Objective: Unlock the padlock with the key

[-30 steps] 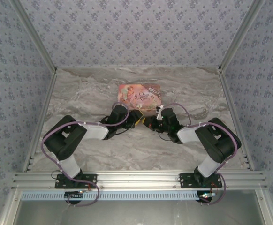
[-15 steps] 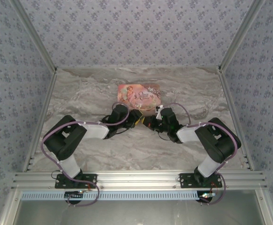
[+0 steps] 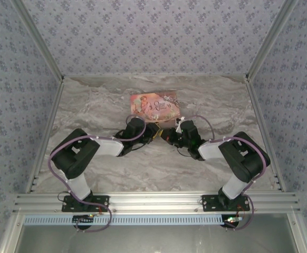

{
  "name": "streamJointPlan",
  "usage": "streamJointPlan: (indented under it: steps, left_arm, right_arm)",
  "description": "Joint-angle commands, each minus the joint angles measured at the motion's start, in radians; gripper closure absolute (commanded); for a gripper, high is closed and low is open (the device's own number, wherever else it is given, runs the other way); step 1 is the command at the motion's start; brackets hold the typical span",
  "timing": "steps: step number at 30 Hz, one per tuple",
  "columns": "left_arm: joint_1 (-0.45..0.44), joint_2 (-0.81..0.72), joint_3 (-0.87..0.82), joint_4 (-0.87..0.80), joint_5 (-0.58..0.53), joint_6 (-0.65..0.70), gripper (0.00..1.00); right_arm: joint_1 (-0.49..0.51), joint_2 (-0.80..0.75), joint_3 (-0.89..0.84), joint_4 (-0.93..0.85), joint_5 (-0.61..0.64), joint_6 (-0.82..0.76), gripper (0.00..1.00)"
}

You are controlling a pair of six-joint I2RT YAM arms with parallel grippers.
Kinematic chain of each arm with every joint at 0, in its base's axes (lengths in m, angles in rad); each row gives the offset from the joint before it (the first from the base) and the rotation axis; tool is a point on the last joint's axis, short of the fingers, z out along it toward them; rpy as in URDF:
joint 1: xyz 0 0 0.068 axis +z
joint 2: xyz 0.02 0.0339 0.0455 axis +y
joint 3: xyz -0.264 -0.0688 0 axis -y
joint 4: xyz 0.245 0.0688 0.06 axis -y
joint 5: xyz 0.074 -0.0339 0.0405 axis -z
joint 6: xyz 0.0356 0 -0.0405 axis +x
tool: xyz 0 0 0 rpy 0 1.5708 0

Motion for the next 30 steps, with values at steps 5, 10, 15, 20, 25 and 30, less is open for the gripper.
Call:
streamJointPlan:
  steps: [5,10,15,20,25,30]
  left_arm:
    - [-0.009,0.036,-0.023,-0.049,0.009,-0.106,0.88]
    - [-0.010,0.017,-0.031,-0.066,-0.009,-0.101,0.90]
    - [-0.009,0.012,-0.030,-0.074,-0.009,-0.095,0.88]
    - [-0.009,-0.012,-0.056,-0.054,-0.012,-0.094,0.79]
    - [-0.010,-0.104,-0.091,-0.105,-0.058,-0.035,0.60]
    - [-0.010,-0.216,-0.154,-0.158,-0.121,-0.019,0.46]
  right_arm:
    - [0.019,0.009,0.021,0.033,-0.038,0.008,1.00]
    - [0.016,0.004,0.012,0.014,-0.029,-0.016,0.92]
    - [0.012,0.006,0.011,0.008,-0.020,-0.029,0.98]
    - [0.008,0.004,0.018,0.004,-0.023,-0.002,1.00]
    - [0.010,0.005,0.018,0.003,-0.029,0.034,1.00]
    - [0.027,0.018,0.020,0.029,-0.031,0.086,1.00]
